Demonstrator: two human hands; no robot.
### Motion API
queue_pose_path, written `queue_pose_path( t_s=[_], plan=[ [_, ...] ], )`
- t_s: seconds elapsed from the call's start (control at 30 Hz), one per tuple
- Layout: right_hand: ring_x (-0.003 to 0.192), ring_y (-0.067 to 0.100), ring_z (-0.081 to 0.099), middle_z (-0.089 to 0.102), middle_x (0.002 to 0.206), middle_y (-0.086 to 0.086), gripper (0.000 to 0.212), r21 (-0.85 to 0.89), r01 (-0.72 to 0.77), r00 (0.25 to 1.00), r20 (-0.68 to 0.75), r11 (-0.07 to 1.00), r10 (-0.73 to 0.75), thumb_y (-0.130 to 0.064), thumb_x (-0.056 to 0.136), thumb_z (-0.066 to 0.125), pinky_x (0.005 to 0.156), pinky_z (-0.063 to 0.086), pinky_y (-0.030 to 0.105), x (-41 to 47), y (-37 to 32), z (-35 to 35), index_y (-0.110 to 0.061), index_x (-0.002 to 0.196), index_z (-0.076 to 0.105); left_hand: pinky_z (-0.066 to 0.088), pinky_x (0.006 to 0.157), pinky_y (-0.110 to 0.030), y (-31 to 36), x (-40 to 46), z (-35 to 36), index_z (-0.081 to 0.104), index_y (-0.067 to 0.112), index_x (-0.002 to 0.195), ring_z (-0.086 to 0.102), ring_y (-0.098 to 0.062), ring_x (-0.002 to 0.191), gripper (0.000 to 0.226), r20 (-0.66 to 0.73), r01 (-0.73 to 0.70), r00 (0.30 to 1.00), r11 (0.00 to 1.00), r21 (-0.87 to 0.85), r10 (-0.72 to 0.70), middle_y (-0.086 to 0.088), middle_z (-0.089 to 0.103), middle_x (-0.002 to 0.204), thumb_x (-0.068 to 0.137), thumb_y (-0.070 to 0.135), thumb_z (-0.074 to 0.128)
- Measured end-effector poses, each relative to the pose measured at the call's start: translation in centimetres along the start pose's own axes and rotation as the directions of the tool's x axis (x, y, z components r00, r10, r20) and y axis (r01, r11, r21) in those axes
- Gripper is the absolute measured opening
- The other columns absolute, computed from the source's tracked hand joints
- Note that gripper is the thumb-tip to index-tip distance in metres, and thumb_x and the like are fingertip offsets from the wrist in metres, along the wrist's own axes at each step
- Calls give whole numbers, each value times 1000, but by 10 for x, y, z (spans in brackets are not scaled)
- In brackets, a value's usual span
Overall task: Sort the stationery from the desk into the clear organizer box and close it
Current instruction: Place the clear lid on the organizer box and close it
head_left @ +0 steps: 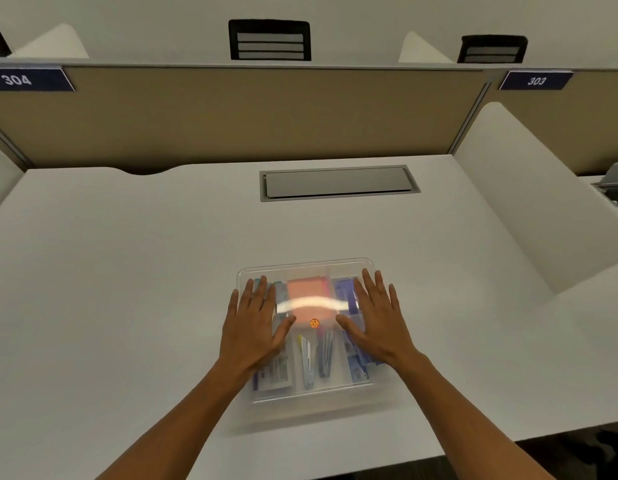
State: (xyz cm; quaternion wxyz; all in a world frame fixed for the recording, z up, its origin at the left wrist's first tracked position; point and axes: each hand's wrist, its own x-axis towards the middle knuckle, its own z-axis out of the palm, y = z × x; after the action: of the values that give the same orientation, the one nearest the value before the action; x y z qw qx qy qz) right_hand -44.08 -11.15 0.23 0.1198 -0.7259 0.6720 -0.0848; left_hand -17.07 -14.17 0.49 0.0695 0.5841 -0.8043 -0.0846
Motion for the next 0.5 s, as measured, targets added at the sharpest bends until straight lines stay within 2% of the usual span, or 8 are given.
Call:
queue_pose_path(
  t_s=[0.17,0.23,0.37,0.5],
  plan=[
    [148,16,-21,-18,162,-4,93,-27,40,999,4,999,-39,-81,86,12,121,-13,40,-30,-1,0,-22,156,-5,3,120,-49,8,-31,10,8,22,153,-5,-24,149,88,27,7,1000,1000,19,-8,-3,-2,161,85,79,12],
    [148,16,-20,-17,162,-3,95,-26,43,999,23,999,-42,-82,85,11,122,-10,41,-35,-2,3,-21,156,-5,4,118,-51,9,-40,15,7,23,153,-6,-26,149,91,54,24,998,999,38,-26,-4,-3,161,84,81,14],
    [149,18,-19,-17,162,-1,97,-133,48,996,79,990,-37,-84,85,11,122,-4,44,-40,-3,10,-19,155,-9,7,116,-53,12,-47,16,10,20,153,-2,-30,149,94,72,33,997,996,80,-39,-8,0,161,83,82,19],
    [150,16,-14,-13,163,-2,95,-118,32,997,79,992,-22,-82,86,14,122,-2,43,-42,-2,15,-20,155,-8,8,117,-53,13,-49,14,9,18,153,-3,-29,149,94,45,24,999,997,80,-27,-9,-1,161,84,80,23]
  ],
)
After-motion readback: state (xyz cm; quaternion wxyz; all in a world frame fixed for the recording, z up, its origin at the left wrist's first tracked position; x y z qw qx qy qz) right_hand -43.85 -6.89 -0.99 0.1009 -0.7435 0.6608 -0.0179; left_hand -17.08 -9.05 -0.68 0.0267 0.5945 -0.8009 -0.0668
